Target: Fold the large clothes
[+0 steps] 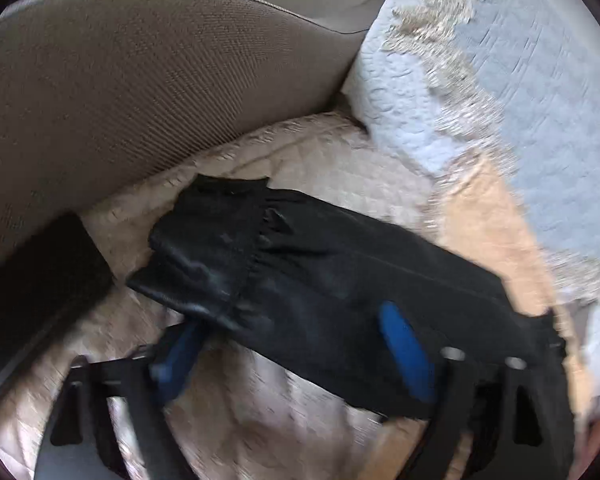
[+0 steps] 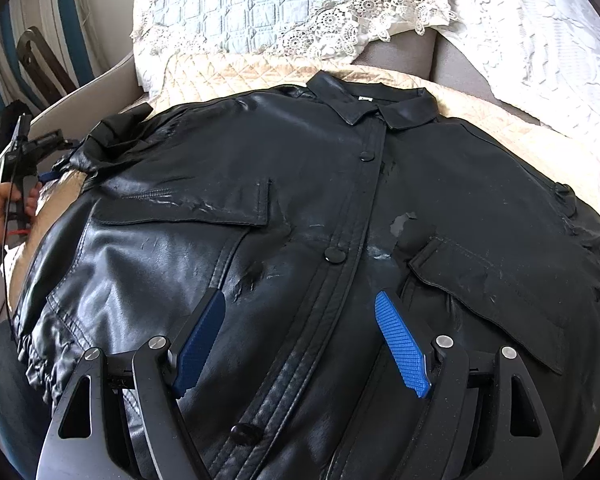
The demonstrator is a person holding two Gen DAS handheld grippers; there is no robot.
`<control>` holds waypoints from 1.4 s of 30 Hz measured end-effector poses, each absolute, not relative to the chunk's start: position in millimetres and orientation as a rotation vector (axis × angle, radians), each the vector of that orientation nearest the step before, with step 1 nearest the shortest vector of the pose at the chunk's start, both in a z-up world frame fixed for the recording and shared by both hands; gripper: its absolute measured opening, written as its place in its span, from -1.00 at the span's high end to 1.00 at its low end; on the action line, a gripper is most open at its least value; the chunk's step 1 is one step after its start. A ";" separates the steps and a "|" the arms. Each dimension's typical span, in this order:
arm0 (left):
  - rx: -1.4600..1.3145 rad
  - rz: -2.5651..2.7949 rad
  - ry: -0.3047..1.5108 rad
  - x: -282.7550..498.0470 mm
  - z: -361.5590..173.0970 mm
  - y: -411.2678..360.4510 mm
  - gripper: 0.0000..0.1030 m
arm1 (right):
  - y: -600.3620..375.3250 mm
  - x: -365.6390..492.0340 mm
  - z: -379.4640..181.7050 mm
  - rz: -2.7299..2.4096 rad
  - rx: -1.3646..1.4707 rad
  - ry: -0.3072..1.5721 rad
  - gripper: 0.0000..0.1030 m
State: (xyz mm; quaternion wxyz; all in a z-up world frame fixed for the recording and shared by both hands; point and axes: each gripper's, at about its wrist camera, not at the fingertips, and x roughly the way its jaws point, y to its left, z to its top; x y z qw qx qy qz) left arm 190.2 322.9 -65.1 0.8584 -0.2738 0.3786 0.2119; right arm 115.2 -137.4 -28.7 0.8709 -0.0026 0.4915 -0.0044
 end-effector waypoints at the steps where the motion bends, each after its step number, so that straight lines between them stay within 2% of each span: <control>1: -0.537 0.470 0.808 194.2 -64.8 320.9 -0.26 | -137.7 114.8 -28.7 -0.009 -0.002 1.027 -0.51; 2: -0.522 0.470 0.808 195.0 -62.9 321.1 0.25 | -137.7 114.1 -28.6 -0.007 0.000 1.027 -0.51; 3: -0.516 0.461 0.812 197.1 -61.2 321.8 0.66 | -137.4 113.6 -28.4 -0.005 0.000 1.027 -0.51; 6: -0.501 0.435 0.804 200.7 -47.6 323.1 0.84 | -137.3 110.4 -27.3 0.001 0.001 1.025 -0.51; 11: -0.437 0.329 0.675 195.2 19.8 296.7 0.86 | -143.0 101.2 -21.6 -0.003 0.030 1.006 -0.51; 16: -0.338 0.136 0.552 196.2 90.7 224.3 0.86 | -155.0 92.1 -18.7 -0.019 0.082 0.996 -0.51; 19: -0.316 -0.009 0.534 206.7 109.6 168.2 0.86 | -161.8 83.7 -16.1 -0.029 0.108 0.989 -0.51; 22: -0.300 -0.146 0.567 217.5 103.7 112.4 0.86 | -170.3 75.6 -13.7 -0.048 0.130 0.988 -0.51; 26: -0.269 -0.299 0.689 229.5 66.8 39.0 0.83 | -183.0 67.4 -14.1 -0.080 0.159 0.996 -0.51; 29: -0.243 -0.381 0.808 238.6 27.4 -3.5 0.66 | -193.3 62.6 -14.5 -0.101 0.195 1.001 -0.51; 32: -0.240 -0.439 0.860 222.1 10.7 -27.1 0.62 | -200.8 60.4 -14.2 -0.111 0.220 1.000 -0.51; 38: -0.285 -0.390 0.742 195.4 30.9 15.3 0.19 | -200.8 76.6 -13.1 -0.095 0.256 0.989 -0.51; 42: -0.332 -0.174 0.760 210.9 17.9 71.0 0.15 | -185.0 110.8 -14.0 -0.027 0.268 0.973 -0.51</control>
